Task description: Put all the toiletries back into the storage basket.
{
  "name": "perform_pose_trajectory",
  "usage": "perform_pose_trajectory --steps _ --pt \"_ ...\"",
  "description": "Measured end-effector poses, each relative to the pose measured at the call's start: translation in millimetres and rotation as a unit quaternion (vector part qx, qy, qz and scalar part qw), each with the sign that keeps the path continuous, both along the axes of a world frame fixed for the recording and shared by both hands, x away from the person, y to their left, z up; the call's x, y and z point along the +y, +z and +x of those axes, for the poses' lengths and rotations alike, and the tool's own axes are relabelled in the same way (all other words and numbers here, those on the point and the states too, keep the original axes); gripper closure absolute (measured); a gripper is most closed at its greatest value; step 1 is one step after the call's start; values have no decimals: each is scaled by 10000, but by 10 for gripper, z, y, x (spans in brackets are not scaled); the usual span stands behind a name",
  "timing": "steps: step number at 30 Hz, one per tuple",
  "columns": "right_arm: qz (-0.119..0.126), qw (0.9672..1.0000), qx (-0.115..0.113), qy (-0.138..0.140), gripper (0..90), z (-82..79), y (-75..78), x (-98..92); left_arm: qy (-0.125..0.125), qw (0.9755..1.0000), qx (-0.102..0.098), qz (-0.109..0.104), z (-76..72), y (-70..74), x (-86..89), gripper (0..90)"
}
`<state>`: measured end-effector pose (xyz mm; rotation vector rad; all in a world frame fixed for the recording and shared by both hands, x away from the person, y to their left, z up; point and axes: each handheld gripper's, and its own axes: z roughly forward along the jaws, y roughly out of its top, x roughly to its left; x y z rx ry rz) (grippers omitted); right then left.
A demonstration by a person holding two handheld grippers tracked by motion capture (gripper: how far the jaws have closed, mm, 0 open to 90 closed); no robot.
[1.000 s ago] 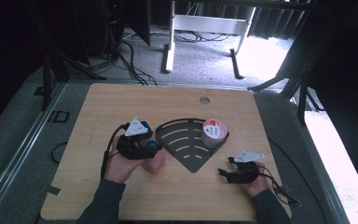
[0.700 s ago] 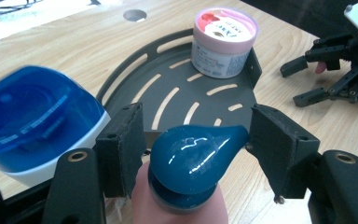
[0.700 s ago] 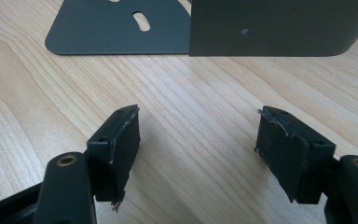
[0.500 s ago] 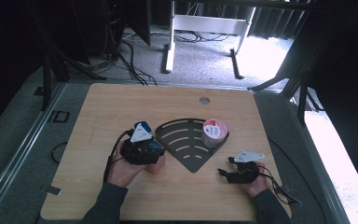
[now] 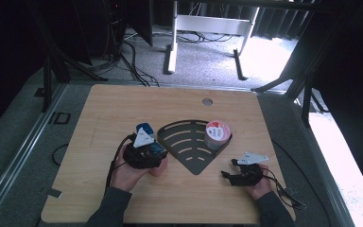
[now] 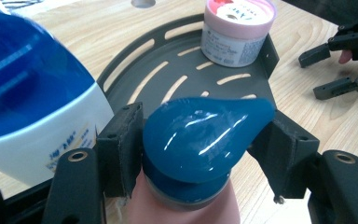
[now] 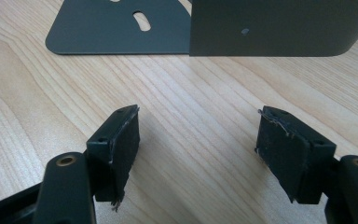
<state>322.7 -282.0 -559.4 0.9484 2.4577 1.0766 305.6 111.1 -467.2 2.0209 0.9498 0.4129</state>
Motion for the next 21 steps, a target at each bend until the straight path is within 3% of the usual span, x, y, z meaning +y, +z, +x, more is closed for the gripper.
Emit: perform_pose_trajectory --steps 14,21 --pt "0 10000 3 5 293 0 0 0 106 9999 -7 -108 33 -30 -18 428" --pt "0 10000 2 5 293 0 0 0 158 9999 -25 -65 49 -45 -22 468"
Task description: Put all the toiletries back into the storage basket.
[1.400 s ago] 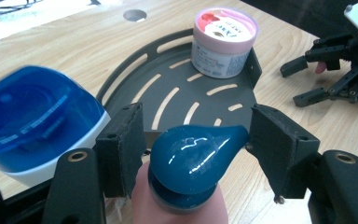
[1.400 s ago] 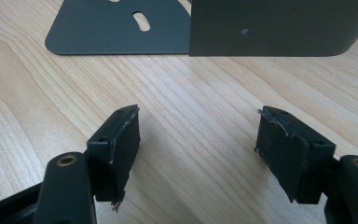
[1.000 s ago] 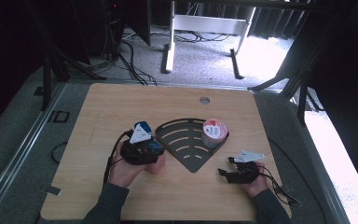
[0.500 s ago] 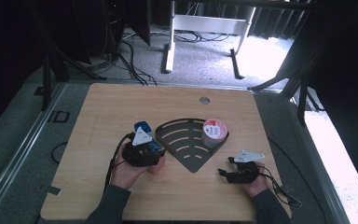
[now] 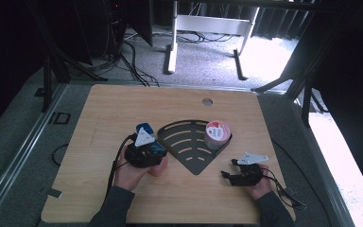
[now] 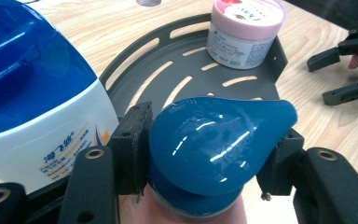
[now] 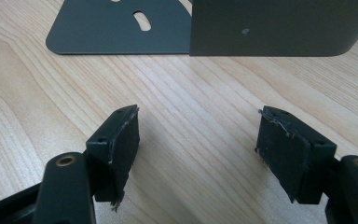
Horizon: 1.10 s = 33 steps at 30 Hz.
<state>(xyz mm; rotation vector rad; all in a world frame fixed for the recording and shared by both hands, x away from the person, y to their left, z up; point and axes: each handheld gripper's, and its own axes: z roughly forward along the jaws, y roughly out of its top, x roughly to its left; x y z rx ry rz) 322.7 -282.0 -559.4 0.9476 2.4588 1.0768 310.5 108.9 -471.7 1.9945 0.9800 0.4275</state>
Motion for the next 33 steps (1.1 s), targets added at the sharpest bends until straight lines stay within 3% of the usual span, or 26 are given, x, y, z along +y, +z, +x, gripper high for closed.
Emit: perform_pose_trajectory --steps 3,22,33 --pt "0 10000 1 0 293 0 0 0 23 10000 20 -56 9 -3 18 511" --pt "-1 10000 -5 7 292 1 0 0 -52 9999 43 105 -33 35 -37 526" --pt "0 10000 1 4 292 0 0 0 -265 9996 72 93 -71 79 -106 527"
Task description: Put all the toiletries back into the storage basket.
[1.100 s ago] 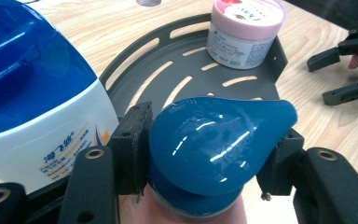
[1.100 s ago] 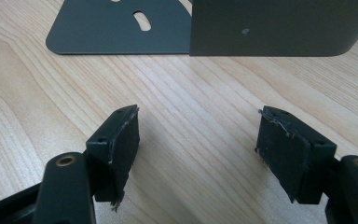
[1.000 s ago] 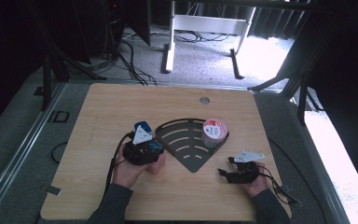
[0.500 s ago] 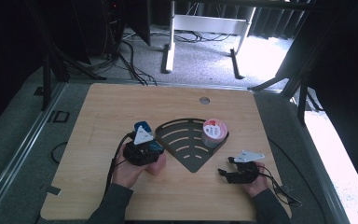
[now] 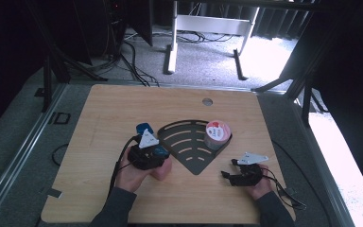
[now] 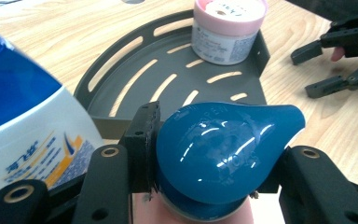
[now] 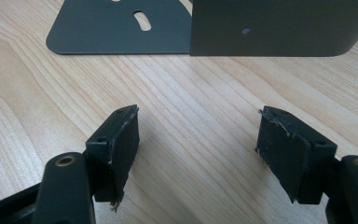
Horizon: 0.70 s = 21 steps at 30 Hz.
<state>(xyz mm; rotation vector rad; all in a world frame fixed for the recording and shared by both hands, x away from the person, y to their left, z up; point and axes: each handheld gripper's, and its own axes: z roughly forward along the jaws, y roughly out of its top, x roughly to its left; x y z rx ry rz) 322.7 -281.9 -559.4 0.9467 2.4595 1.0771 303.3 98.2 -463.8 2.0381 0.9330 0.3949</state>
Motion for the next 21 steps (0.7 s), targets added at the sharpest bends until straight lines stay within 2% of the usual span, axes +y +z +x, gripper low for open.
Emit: perform_pose_trajectory --steps 21 --pt "-3 10000 -1 11 291 1 1 -1 -306 9995 -69 -35 -6 234 -191 528"
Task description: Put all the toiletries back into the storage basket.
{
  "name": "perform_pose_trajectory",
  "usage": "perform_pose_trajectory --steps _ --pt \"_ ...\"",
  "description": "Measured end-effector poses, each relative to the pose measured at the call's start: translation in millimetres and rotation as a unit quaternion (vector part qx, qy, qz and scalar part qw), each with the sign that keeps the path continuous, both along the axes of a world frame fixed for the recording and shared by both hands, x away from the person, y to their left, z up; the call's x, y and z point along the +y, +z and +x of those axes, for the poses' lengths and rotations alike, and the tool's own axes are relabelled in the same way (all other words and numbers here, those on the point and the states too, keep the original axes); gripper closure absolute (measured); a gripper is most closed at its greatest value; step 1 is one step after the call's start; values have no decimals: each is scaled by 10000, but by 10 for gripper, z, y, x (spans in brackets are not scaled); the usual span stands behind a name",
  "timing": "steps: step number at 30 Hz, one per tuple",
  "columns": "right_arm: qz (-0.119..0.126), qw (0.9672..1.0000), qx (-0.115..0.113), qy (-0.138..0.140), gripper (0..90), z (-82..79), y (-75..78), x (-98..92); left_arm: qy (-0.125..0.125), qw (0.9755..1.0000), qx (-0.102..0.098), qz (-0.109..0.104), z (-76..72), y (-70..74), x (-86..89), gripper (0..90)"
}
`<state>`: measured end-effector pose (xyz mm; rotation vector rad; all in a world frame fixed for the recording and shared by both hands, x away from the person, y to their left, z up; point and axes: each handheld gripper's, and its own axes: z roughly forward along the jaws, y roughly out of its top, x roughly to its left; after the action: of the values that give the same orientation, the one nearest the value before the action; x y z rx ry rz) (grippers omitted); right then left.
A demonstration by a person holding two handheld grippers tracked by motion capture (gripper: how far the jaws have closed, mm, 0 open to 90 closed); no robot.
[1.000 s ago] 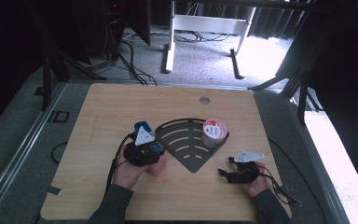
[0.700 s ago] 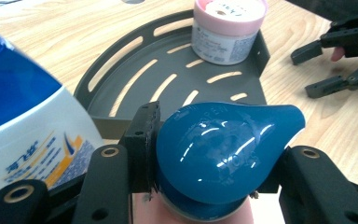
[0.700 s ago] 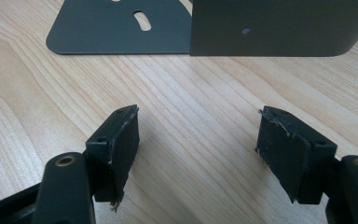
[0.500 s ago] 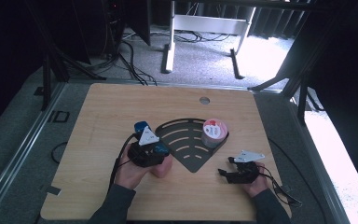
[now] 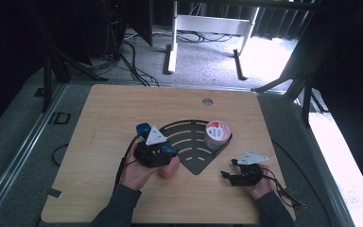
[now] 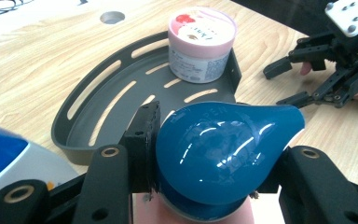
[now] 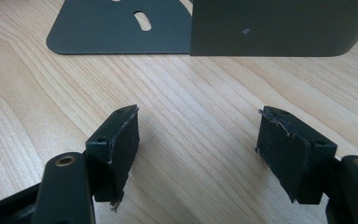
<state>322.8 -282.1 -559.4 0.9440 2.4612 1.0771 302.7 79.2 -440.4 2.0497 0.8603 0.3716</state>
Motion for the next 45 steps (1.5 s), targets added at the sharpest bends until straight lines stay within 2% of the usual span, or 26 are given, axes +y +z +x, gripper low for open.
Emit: perform_pose_trajectory --steps 12,23,34,45 --pt "-4 10000 9 -2 291 0 1 -1 -110 9999 20 -73 48 82 -70 529" --pt "0 10000 11 -1 291 -1 1 0 -180 9998 -64 10 116 164 -176 529" --pt "-4 10000 2 3 291 1 1 -1 -168 9998 -104 7 217 222 -264 529" --pt "-3 10000 -1 0 291 0 0 -1 -137 9998 -115 -12 314 220 -316 529"
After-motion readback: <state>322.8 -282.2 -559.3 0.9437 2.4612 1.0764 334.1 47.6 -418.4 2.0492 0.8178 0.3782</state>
